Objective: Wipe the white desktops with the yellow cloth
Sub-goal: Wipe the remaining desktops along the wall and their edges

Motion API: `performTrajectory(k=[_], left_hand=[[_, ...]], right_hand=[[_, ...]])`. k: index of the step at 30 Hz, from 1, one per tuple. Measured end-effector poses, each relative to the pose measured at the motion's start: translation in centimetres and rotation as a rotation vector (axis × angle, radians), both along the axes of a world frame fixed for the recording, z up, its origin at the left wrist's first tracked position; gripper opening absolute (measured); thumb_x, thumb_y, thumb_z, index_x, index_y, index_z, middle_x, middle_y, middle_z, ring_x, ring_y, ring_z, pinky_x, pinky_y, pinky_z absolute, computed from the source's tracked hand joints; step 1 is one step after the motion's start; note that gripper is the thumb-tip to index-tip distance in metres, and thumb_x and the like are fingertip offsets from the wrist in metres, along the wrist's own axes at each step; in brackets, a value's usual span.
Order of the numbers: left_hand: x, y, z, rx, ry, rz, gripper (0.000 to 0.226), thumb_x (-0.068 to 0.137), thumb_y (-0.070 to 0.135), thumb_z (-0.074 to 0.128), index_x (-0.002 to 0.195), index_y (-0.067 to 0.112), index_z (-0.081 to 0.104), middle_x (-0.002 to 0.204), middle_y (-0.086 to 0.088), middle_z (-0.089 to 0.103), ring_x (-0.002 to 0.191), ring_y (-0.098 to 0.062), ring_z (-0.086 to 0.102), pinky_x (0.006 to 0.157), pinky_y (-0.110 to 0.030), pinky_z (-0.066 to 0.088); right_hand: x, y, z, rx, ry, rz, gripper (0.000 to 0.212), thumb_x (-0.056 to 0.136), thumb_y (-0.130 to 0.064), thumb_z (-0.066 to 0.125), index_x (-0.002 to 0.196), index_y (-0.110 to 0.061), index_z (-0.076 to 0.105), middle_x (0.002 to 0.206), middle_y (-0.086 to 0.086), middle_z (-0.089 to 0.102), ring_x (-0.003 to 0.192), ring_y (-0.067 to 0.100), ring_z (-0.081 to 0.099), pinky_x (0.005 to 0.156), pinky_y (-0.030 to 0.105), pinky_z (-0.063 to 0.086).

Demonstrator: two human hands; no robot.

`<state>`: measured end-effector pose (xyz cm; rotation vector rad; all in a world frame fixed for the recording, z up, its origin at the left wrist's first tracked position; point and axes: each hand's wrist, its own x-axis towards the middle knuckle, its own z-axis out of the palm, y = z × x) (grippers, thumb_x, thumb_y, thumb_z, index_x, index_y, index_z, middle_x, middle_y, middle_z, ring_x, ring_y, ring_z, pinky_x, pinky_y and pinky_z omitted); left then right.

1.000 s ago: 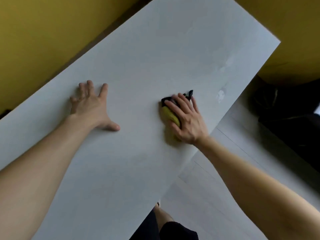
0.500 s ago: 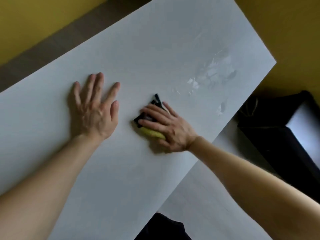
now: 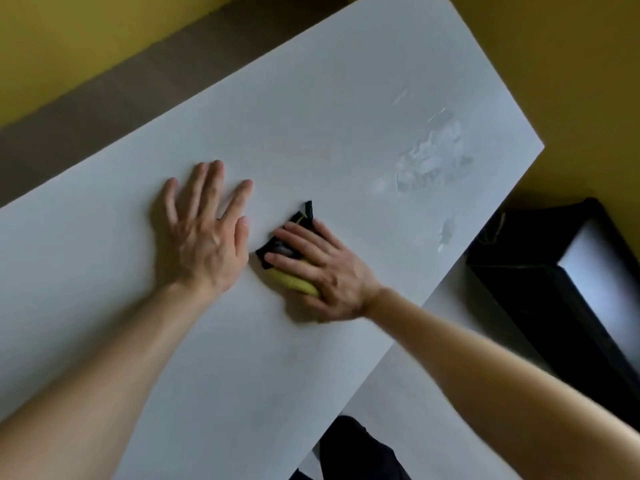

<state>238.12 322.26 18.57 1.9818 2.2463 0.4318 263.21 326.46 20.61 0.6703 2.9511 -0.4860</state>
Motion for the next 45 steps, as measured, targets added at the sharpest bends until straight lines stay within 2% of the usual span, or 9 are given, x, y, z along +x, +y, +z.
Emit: performTrajectory(k=[5, 8, 12, 16, 18, 24, 32, 41, 45], left_hand=[[-3.3, -0.2, 1.5, -0.129, -0.143, -0.095, 0.077, 0.091, 0.046, 0.077, 0.160, 0.022, 0.051, 0.175, -0.017, 0.031, 0.164, -0.033, 0.024, 0.130, -0.058, 0.022], [-6.3, -1.9, 3.3, -0.349, -0.142, 0.077, 0.131, 0.068, 0.067, 0.091, 0.172, 0.027, 0.020, 0.180, -0.018, 0.006, 0.168, -0.034, -0.002, 0.132, -0.060, 0.009], [-8.9, -3.1, 3.6, -0.726, -0.149, 0.235, 0.177, 0.045, 0.095, 0.081, 0.162, 0.030, -0.035, 0.168, -0.012, -0.046, 0.156, -0.034, -0.042, 0.128, -0.069, -0.012], [-9.5, -2.6, 3.4, -0.872, -0.225, 0.185, 0.179, 0.046, 0.101, 0.074, 0.150, 0.029, -0.052, 0.151, -0.008, -0.066, 0.145, -0.034, -0.056, 0.124, -0.069, -0.019], [-9.4, -2.3, 3.6, -0.899, -0.222, 0.182, 0.179, 0.048, 0.099, 0.075, 0.148, 0.027, -0.054, 0.147, -0.008, -0.069, 0.143, -0.035, -0.058, 0.124, -0.070, -0.020], [-9.4, -2.0, 4.6, -0.939, -0.189, 0.193, 0.177, 0.050, 0.099, 0.075, 0.148, 0.027, -0.055, 0.144, -0.007, -0.071, 0.141, -0.036, -0.060, 0.123, -0.070, -0.021], [-8.8, -1.7, 5.7, -0.994, -0.135, 0.249, 0.176, 0.053, 0.094, 0.079, 0.149, 0.031, -0.054, 0.148, -0.003, -0.068, 0.140, -0.028, -0.062, 0.126, -0.063, -0.021], [-6.6, -1.1, 6.8, -0.832, 0.011, 0.388, 0.178, 0.043, 0.084, 0.092, 0.168, 0.031, -0.022, 0.176, -0.005, -0.033, 0.165, -0.030, -0.024, 0.134, -0.057, 0.011], [-5.9, -0.1, 7.0, -0.854, 0.020, 0.433, 0.181, 0.043, 0.072, 0.100, 0.169, 0.025, -0.020, 0.177, -0.010, -0.029, 0.166, -0.035, -0.018, 0.133, -0.058, 0.018]], right_hand=[[1.0, 10.8, -0.9, 0.156, -0.023, -0.594, 0.077, 0.100, -0.054, 0.049, 0.170, -0.028, 0.033, 0.177, 0.010, 0.028, 0.167, 0.030, 0.018, 0.132, 0.063, 0.013], [-2.1, 9.0, -1.5, 0.163, 0.002, -0.860, 0.079, 0.100, -0.056, 0.052, 0.171, -0.028, 0.031, 0.178, 0.011, 0.026, 0.167, 0.030, 0.015, 0.133, 0.059, 0.011], [-7.1, -1.4, -0.1, 0.085, 0.002, -0.491, 0.081, 0.105, -0.057, 0.052, 0.172, -0.018, 0.028, 0.178, 0.019, 0.020, 0.168, 0.034, 0.007, 0.134, 0.061, 0.009], [-7.8, 1.5, -0.1, 0.080, -0.017, 0.046, 0.078, 0.105, -0.050, 0.056, 0.167, -0.007, 0.036, 0.174, 0.030, 0.023, 0.166, 0.044, 0.015, 0.133, 0.064, 0.013], [-8.2, 7.3, -0.7, 0.120, 0.003, 0.057, 0.075, 0.104, -0.047, 0.054, 0.165, -0.006, 0.040, 0.176, 0.027, 0.021, 0.166, 0.041, 0.015, 0.134, 0.062, 0.014], [-14.5, 16.3, -0.8, 0.176, -0.048, -0.712, 0.085, 0.097, -0.059, 0.048, 0.165, -0.010, 0.033, 0.177, 0.021, 0.021, 0.165, 0.041, 0.013, 0.135, 0.057, 0.002], [-23.0, 11.5, -0.9, 0.081, 0.060, 0.149, 0.077, 0.102, -0.057, 0.037, 0.169, -0.017, 0.036, 0.176, 0.013, 0.031, 0.164, 0.034, 0.025, 0.135, 0.054, 0.009], [-10.3, 25.2, -0.9, 0.126, -0.068, -0.558, 0.083, 0.096, -0.060, 0.043, 0.169, -0.023, 0.031, 0.177, 0.012, 0.027, 0.165, 0.037, 0.018, 0.134, 0.061, 0.004], [-18.2, 15.3, -1.0, 0.082, 0.060, -0.195, 0.076, 0.101, -0.056, 0.045, 0.166, -0.017, 0.040, 0.172, 0.013, 0.037, 0.160, 0.039, 0.029, 0.133, 0.061, 0.008]])
